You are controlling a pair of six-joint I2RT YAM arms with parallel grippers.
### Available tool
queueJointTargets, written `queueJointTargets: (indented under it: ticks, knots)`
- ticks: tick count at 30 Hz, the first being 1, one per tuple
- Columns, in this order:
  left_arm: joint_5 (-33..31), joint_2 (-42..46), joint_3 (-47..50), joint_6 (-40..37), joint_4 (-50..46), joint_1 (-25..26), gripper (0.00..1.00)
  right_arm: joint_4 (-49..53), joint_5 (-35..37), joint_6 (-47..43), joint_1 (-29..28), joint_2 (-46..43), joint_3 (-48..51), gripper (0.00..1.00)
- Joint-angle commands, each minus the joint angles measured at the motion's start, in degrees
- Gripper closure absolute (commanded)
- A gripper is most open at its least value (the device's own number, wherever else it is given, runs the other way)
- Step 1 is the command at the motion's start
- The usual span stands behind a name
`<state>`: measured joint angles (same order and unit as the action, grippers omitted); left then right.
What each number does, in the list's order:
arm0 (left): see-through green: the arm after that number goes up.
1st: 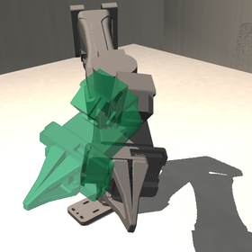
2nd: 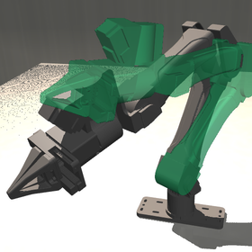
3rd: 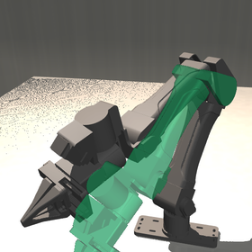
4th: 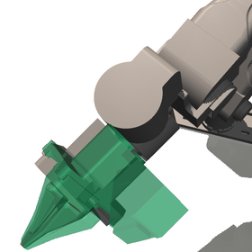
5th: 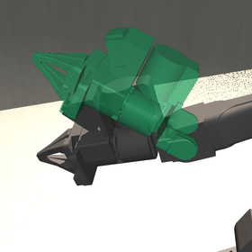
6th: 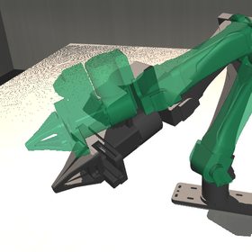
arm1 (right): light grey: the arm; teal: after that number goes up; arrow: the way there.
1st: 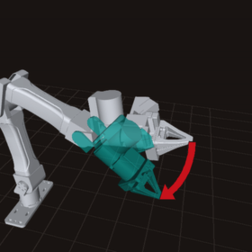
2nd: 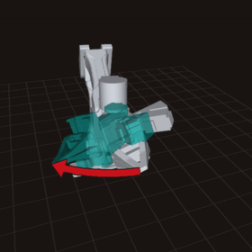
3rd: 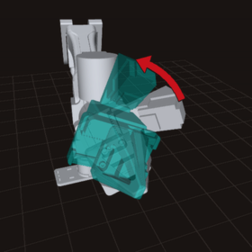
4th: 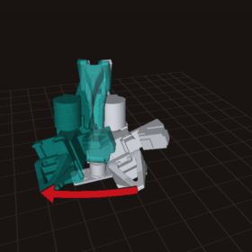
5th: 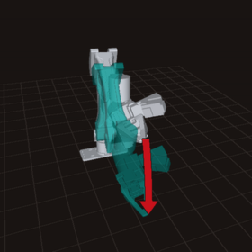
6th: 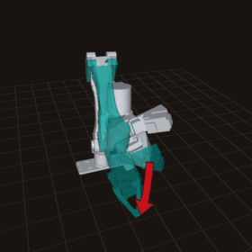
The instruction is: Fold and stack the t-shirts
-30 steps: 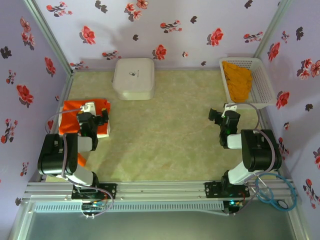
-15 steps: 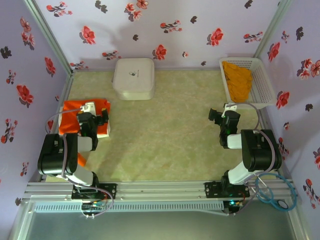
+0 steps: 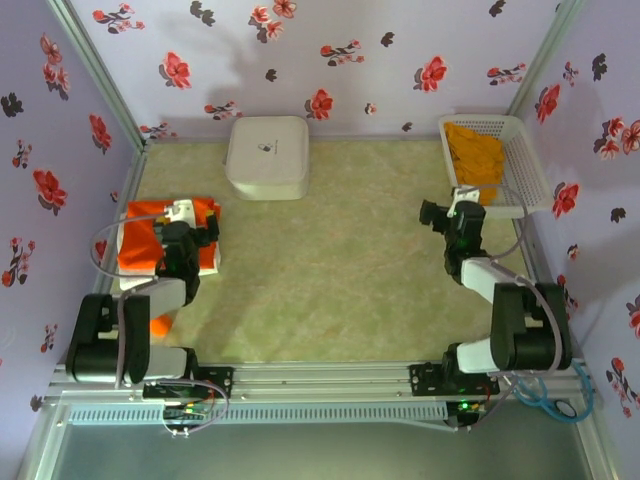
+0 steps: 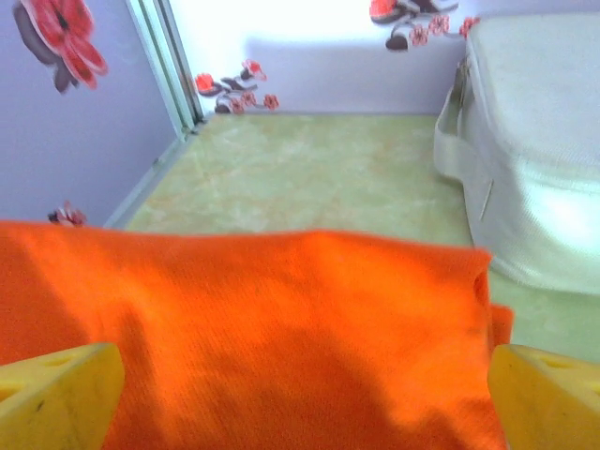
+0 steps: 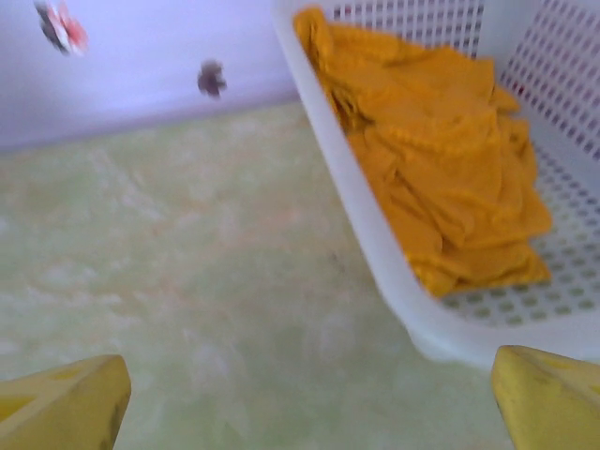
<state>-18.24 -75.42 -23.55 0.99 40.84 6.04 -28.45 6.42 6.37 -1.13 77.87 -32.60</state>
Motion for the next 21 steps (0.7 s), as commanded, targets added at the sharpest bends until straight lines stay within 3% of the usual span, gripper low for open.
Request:
queueJointTargets:
  ticks: [1,6,9,14,17,21]
  knots:
    - [-4.3,3.56,-5.18,1.84,-12.36,0.83,0.0,10.61,2.21,6.24,-0.37,-2.71,-4.56,0.01]
    - [-4.23,7.22,-11.13,7.89,-26.65,2.34,0.01,34.02,9.37,17.8,0.06,0.73,-22.46,0.01]
    - [-2.22,8.97,-14.54,10.51,-35.38,3.74,0.02,44.99,5.71,25.37,2.67,5.97,-33.86,0.01]
    - [3.19,11.74,-15.23,12.29,-42.67,5.1,0.03,51.14,-0.36,32.21,6.1,14.58,-45.93,0.01]
    - [7.5,12.73,-14.95,14.46,-45.99,5.75,0.03,53.16,-3.85,36.78,8.12,20.82,-52.07,0.08]
    - [9.9,13.32,-15.29,16.91,-50.88,7.69,0.04,55.34,-0.83,38.54,9.35,28.29,-59.43,0.1]
